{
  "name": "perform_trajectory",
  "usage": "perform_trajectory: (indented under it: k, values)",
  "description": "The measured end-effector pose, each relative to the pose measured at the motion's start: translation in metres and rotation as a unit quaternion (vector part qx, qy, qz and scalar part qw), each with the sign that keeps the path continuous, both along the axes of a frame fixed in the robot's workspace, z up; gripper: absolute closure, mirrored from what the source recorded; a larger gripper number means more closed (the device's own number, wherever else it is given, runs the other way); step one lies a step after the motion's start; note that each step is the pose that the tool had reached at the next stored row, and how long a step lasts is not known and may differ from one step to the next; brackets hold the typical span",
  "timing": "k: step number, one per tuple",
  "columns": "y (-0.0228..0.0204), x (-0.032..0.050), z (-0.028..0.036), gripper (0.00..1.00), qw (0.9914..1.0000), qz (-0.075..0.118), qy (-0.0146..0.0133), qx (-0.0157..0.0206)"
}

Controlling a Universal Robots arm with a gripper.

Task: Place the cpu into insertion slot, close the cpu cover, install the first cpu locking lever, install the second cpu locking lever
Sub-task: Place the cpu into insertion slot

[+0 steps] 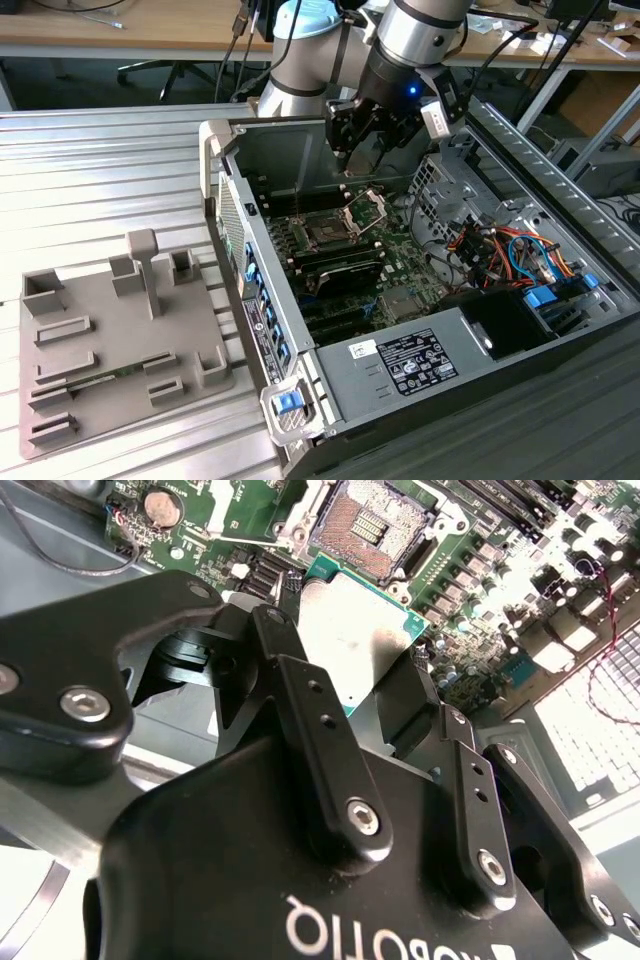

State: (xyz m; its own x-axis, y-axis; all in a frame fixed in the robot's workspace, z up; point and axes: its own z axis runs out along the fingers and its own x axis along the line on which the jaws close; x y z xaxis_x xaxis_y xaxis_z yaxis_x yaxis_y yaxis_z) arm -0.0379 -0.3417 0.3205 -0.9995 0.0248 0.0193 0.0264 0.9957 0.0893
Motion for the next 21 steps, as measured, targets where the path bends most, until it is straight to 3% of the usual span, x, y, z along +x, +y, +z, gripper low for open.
perform_trajectory:
  k: [21]
  values:
    - [0.0000,-0.0071,-0.0076,0.45,1.00000,0.000,0.0000,0.0000]
